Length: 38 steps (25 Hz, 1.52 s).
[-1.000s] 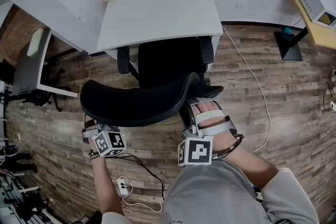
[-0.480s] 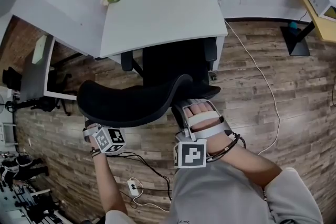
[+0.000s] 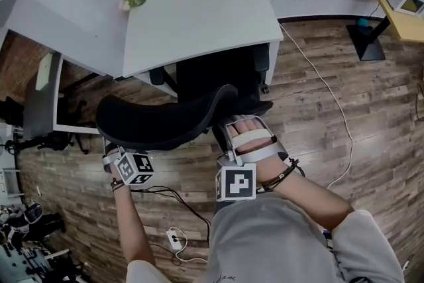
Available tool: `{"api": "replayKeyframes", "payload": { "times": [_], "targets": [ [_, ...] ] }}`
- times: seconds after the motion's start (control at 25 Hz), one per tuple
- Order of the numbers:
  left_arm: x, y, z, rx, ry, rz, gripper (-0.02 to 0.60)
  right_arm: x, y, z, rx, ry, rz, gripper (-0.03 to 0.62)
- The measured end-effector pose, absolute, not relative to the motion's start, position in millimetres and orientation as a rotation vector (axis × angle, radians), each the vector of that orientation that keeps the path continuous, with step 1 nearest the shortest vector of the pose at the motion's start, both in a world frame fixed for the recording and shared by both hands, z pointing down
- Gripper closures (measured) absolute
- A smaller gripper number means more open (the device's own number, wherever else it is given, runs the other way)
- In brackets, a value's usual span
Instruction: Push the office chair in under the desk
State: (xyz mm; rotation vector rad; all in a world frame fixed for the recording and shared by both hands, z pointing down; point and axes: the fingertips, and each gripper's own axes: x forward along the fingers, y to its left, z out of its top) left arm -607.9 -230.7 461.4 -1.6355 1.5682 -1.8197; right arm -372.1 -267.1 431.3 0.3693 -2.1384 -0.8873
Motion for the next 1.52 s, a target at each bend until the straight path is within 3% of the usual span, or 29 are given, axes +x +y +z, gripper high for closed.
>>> {"api": "replayKeyframes", "payload": {
  "times": [1.52],
  "targets": [
    [-710.9, -270.8, 460.8, -1.7, 1.366, -1.729, 0.345, -473.9, -256.6, 427.5, 0.639, -2.098, -0.81, 0.445]
  ]
}}
